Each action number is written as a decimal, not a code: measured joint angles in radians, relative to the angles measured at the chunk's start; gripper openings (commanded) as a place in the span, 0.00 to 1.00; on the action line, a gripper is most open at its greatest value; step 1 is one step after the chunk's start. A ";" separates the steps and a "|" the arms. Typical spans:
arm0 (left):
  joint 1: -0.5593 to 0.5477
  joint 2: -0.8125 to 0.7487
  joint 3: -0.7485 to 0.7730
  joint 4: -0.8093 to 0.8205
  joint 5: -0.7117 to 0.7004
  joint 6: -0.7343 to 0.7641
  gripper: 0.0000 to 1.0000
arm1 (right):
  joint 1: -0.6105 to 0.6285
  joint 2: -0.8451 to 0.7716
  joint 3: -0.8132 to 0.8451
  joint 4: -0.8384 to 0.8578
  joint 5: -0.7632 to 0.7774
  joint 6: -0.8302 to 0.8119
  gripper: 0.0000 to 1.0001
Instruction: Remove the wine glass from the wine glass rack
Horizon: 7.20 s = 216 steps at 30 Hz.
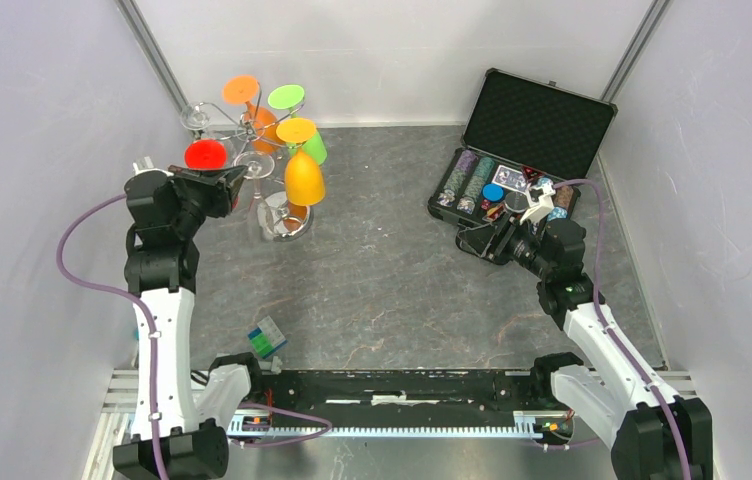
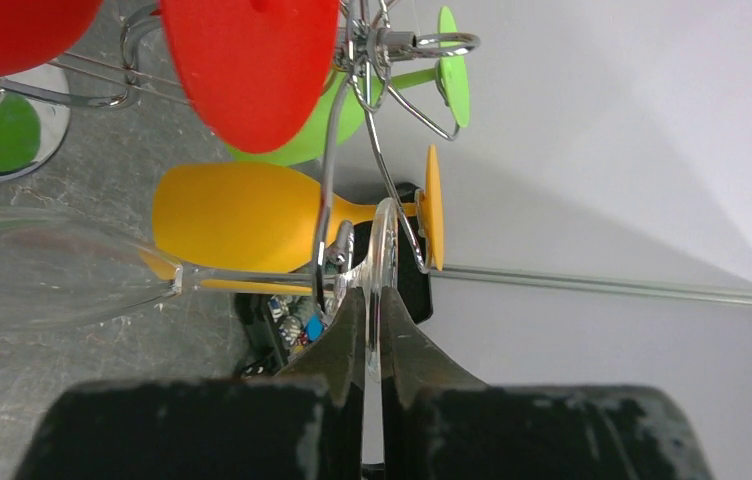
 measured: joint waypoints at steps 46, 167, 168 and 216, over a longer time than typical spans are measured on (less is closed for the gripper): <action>0.002 0.188 0.204 0.029 0.254 0.251 0.02 | 0.000 -0.038 -0.017 0.036 -0.033 0.010 0.82; -0.821 0.080 -0.465 0.898 0.076 -0.268 0.57 | 0.522 0.196 -0.087 1.141 0.939 0.329 0.00; -0.821 0.085 -0.465 0.906 0.072 -0.268 0.56 | 0.523 0.196 -0.090 1.133 0.940 0.349 0.00; -0.838 0.090 -0.265 0.545 -0.122 0.035 0.02 | 0.528 0.133 -0.116 0.816 0.826 0.634 0.67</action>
